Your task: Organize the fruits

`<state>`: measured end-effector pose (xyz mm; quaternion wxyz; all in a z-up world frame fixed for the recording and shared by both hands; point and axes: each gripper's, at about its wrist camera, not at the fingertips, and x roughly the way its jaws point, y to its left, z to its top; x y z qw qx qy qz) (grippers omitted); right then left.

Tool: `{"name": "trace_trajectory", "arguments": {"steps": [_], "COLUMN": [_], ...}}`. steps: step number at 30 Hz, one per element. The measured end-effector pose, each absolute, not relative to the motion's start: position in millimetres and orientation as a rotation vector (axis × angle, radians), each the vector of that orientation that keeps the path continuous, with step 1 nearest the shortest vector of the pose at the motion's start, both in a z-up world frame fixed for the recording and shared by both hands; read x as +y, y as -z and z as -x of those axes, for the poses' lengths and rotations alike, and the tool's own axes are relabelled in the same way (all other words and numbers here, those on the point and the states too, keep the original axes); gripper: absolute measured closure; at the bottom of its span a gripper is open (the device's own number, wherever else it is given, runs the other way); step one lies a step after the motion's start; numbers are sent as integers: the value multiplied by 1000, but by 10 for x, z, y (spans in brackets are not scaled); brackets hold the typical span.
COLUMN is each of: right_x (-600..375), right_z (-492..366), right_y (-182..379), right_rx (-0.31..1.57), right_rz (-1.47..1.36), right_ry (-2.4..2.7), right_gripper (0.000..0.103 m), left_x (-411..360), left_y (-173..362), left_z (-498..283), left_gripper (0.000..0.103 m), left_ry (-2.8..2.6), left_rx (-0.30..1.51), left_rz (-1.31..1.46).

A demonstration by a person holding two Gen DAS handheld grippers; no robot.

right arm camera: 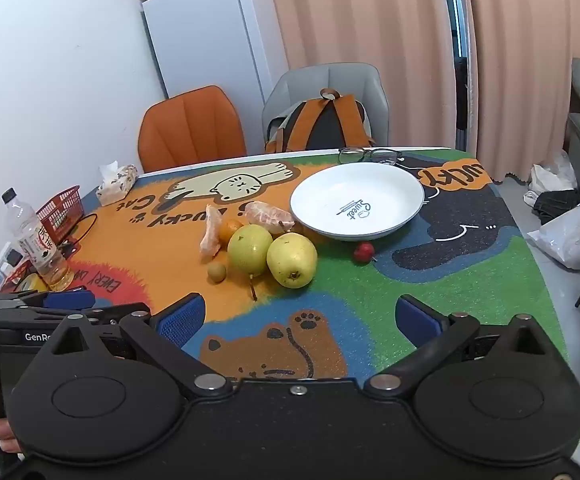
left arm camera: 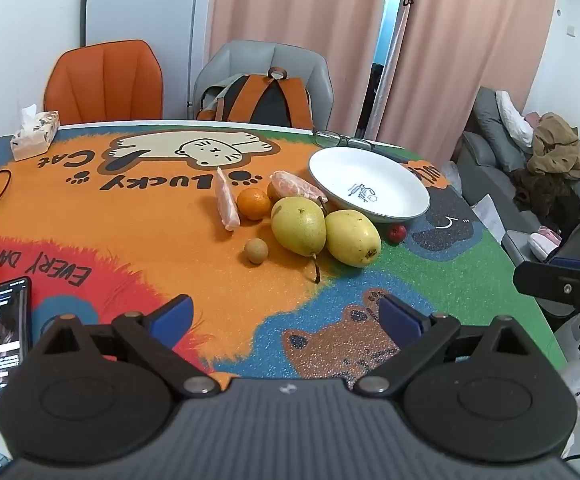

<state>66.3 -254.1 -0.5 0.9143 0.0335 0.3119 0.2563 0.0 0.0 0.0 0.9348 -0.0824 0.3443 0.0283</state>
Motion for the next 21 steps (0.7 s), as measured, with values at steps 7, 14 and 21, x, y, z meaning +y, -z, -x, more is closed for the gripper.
{"name": "trace_trajectory", "arguments": {"steps": [7, 14, 21], "right_x": [-2537, -2538, -2565], "right_z": [-658, -640, -662], "right_y": [-6, 3, 17], "right_rx": [641, 645, 652], "right_rz": [-68, -77, -87], "right_ry": [-538, -535, -534], "right_gripper": [0, 0, 0], "left_x": [12, 45, 87], "left_y": [2, -9, -33], "left_z": [-4, 11, 25], "left_gripper": [4, 4, 4], "left_ry": [-63, -69, -69], "left_rx": [701, 703, 702], "left_rz": [171, 169, 170]}}
